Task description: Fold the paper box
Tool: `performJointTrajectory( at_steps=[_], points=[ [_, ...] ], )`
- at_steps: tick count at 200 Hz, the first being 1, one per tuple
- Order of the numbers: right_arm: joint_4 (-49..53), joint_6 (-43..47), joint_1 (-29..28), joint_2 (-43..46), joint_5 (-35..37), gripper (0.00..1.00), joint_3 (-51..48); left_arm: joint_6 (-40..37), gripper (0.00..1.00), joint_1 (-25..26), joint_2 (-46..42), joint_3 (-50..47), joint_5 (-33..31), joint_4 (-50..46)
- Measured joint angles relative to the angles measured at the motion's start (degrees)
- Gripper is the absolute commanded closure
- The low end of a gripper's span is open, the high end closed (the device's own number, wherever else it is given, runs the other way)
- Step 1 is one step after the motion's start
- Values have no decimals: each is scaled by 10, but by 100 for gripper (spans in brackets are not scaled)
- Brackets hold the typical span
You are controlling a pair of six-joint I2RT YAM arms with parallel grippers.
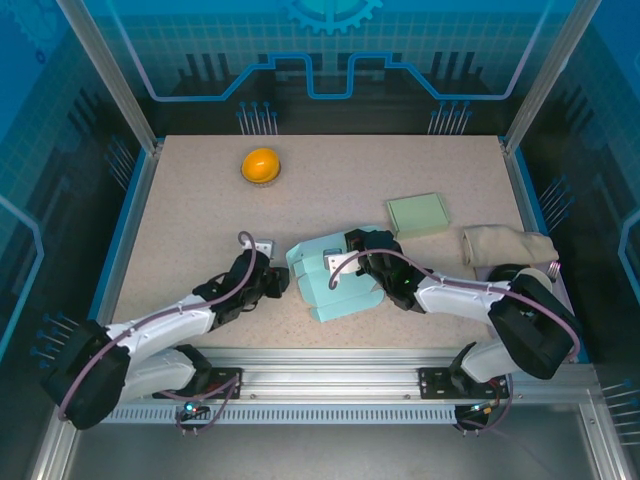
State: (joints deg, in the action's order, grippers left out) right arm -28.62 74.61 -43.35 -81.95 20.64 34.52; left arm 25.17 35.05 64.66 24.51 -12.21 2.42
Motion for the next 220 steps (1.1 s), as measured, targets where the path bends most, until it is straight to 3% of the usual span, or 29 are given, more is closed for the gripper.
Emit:
performJointTrajectory(
  at_steps=[133, 220],
  points=[
    [1, -15, 3, -24, 17, 100, 8, -30, 57, 0, 78, 47, -3, 14],
    [59, -20, 30, -53, 2, 100, 56, -70, 55, 0, 118, 62, 21, 74]
  ],
)
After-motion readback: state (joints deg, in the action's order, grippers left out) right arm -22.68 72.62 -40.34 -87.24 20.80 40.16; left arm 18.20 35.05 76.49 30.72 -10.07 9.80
